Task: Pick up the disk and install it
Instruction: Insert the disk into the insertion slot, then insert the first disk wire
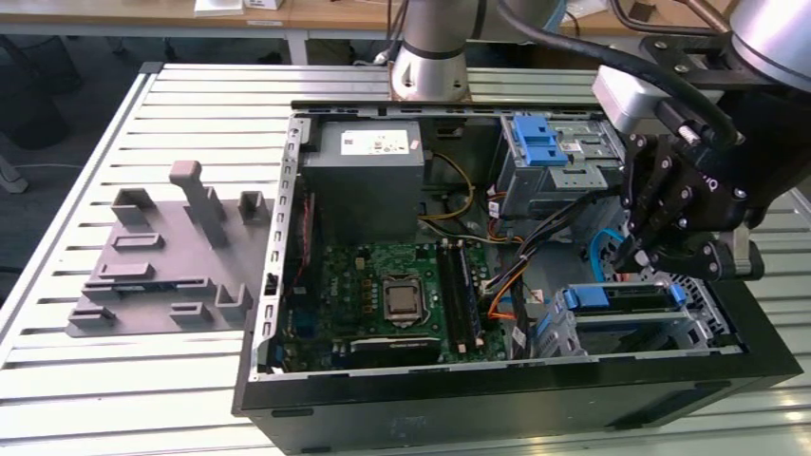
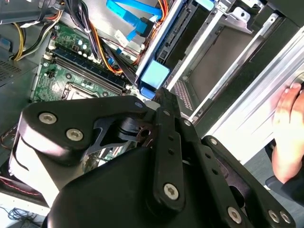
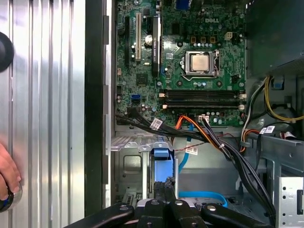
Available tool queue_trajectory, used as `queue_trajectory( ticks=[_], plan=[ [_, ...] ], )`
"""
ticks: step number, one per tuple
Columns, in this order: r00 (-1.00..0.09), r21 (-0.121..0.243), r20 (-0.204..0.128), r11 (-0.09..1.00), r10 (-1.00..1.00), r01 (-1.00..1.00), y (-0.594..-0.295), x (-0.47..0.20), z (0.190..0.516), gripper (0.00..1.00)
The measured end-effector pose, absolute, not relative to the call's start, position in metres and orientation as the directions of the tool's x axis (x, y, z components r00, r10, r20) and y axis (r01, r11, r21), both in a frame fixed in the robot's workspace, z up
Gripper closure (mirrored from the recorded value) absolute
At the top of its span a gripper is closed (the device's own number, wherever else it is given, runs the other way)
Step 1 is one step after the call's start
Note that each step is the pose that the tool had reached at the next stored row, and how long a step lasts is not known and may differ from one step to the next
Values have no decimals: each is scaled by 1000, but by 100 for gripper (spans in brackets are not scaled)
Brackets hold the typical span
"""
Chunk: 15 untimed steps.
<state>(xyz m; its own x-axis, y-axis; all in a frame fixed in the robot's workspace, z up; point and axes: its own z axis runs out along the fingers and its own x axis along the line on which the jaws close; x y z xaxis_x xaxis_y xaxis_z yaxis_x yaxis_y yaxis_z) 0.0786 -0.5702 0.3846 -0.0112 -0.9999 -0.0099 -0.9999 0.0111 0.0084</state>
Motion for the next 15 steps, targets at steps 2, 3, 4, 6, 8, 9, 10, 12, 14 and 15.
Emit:
queue_trajectory(
  ticks=[2,3,4,6,8,9,10,12,14,15],
  plan=[
    [-11,8,-10,11,-1000,-1000,-570,79,383,89],
    [-11,8,-10,11,-1000,-1000,-570,79,382,89],
    [-11,8,-10,11,-1000,-1000,-570,79,382,89],
    [-11,8,-10,11,-1000,-1000,-570,79,380,89],
    [-11,8,-10,11,-1000,-1000,-570,79,379,89],
    [-11,8,-10,11,-1000,-1000,-570,79,378,89],
    [-11,8,-10,11,-1000,-1000,-570,79,378,89],
    [-11,8,-10,11,-1000,-1000,-570,80,378,89],
    [-11,8,-10,11,-1000,-1000,-570,81,377,89],
    [-11,8,-10,11,-1000,-1000,-570,82,377,89]
  ],
)
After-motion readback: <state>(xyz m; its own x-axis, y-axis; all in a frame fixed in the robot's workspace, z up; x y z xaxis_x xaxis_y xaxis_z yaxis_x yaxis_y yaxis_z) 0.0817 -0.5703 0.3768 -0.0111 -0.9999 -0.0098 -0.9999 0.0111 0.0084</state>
